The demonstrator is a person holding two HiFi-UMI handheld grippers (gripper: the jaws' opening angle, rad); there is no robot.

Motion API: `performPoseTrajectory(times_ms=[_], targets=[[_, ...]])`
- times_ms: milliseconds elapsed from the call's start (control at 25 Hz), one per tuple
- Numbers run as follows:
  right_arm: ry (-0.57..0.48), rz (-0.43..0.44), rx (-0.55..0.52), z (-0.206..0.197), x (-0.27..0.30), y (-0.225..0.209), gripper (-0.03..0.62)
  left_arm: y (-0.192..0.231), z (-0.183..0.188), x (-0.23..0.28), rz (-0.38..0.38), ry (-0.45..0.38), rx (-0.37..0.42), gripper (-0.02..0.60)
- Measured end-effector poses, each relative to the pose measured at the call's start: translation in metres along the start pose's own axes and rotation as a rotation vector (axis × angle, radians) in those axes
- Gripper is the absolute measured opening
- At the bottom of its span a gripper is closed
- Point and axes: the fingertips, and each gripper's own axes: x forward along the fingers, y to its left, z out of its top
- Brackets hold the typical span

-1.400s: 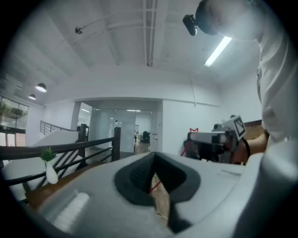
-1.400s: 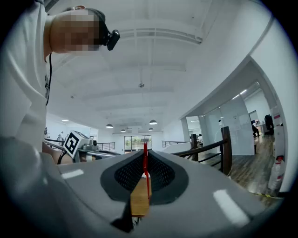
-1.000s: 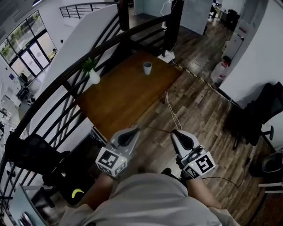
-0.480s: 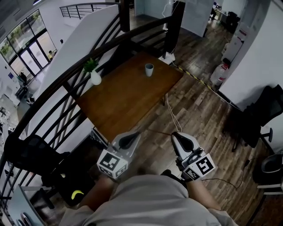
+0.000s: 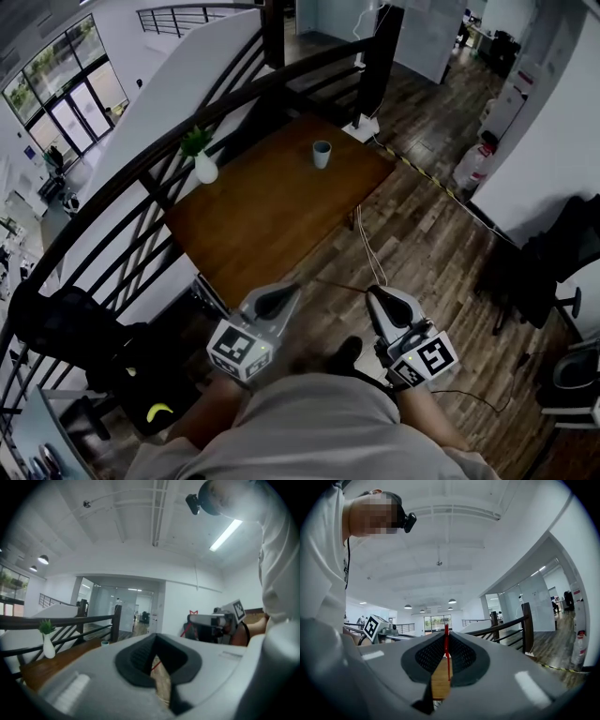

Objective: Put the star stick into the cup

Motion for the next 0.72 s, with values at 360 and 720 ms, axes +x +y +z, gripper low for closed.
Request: performPoseTrajectory(times_ms=[360,720], targets=[[-0.006,0.068,0.01,0.012,0.01,-0.088,0.025,0.009,0.013,0.084,0.043,-0.003,-0.012,0.003],[-0.024,0.086,0.011,0.03,-0.021,-0.197,0.025,-0.014,0.022,0.198,0.054,-0.009,0.005,0.003]])
